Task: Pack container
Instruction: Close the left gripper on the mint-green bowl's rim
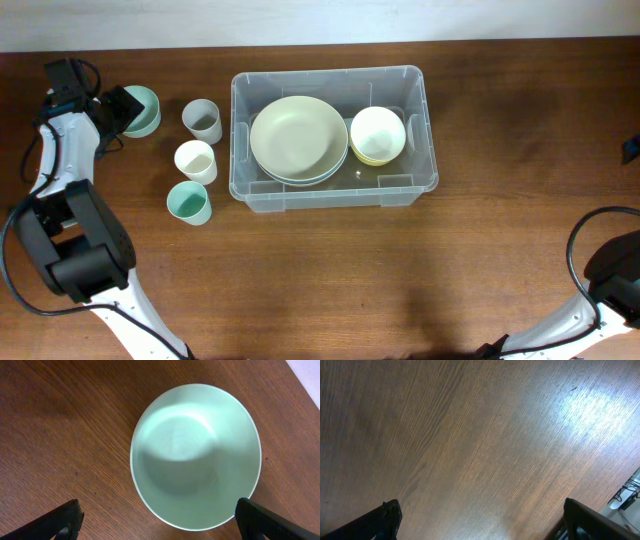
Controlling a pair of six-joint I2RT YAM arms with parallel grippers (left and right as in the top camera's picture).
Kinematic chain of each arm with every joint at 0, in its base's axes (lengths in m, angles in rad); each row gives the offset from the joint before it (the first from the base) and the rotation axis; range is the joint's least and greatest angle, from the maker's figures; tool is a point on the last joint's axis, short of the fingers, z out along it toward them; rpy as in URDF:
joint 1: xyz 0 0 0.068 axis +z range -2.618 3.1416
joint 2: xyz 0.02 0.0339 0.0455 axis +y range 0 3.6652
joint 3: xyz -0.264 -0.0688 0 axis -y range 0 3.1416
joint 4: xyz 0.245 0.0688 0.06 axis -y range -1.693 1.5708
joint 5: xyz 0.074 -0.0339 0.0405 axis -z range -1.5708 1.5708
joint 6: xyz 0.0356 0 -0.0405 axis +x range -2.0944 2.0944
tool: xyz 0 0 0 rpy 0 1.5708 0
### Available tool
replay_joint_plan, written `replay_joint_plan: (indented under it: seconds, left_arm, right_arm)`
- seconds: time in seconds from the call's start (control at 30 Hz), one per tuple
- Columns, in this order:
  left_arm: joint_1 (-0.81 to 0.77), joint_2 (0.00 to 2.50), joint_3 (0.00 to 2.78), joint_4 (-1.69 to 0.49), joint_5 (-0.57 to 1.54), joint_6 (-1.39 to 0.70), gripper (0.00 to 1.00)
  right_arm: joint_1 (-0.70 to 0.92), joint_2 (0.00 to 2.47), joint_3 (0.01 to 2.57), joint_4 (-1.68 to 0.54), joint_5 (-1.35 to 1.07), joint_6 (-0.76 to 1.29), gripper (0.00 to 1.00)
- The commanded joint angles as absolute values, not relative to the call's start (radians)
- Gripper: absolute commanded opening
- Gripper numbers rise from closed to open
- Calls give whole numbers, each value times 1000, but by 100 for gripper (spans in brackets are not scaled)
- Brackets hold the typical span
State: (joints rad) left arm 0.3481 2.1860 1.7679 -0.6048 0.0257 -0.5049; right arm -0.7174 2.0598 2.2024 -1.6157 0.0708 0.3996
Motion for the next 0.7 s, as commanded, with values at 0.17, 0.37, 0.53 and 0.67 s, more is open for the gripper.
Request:
replay_joint_plan:
  seconds: [0.17, 0.37, 0.53, 0.67]
  left_arm:
    - [350, 2209, 1766, -606, 0, -531, 99]
    - [350, 2214, 1766, -610, 0, -531, 99]
    - [350, 2231, 1766, -628, -7, -531, 99]
    - [350, 2258, 1766, -630, -3, -531, 99]
  right_arm:
    - [-714, 2053, 2197, -1615, 80, 400, 99]
    - [-714, 2053, 2197, -1615, 80, 400, 99]
    - [-714, 2053, 2197, -1615, 80, 400, 99]
    - [-714, 2053, 2197, -1615, 80, 400, 99]
